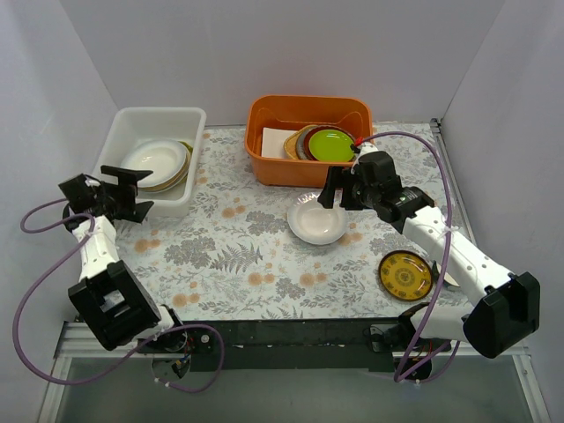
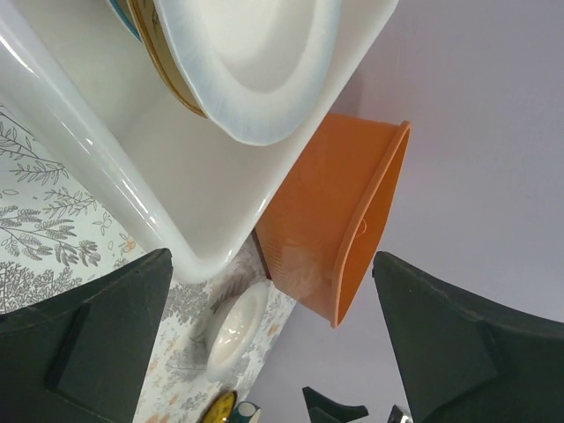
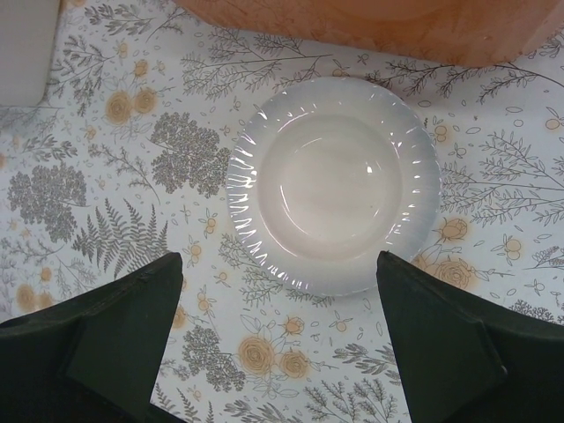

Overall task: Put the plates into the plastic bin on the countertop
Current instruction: Place the plate in the plastic bin.

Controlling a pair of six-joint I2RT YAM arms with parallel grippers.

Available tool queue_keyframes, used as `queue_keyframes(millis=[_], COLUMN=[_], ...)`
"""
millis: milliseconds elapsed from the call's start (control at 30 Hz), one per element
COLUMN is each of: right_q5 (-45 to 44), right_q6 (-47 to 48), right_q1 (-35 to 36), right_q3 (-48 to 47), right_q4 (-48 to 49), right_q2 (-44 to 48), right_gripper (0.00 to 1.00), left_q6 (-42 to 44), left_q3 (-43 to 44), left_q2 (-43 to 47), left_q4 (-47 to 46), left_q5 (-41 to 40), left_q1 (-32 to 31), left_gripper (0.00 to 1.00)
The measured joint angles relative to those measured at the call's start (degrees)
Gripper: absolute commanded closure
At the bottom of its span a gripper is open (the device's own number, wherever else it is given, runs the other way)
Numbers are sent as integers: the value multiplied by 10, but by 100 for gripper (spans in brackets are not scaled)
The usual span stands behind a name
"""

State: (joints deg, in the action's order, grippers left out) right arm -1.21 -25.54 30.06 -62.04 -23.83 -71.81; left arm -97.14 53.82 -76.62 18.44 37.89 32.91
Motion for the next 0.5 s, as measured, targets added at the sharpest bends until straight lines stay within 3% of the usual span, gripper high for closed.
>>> queue_keyframes(millis=[500], right_q5=[17], right_q6=[1], right_q1=[0], right_q3=[0], right_q4=[0], right_q2=[21], right_gripper=[2], left_q6=[53], left_q3=[0], left_q2=[153], left_q4=[47], left_q5=[-16], left_q1=[-92], left_gripper=[2])
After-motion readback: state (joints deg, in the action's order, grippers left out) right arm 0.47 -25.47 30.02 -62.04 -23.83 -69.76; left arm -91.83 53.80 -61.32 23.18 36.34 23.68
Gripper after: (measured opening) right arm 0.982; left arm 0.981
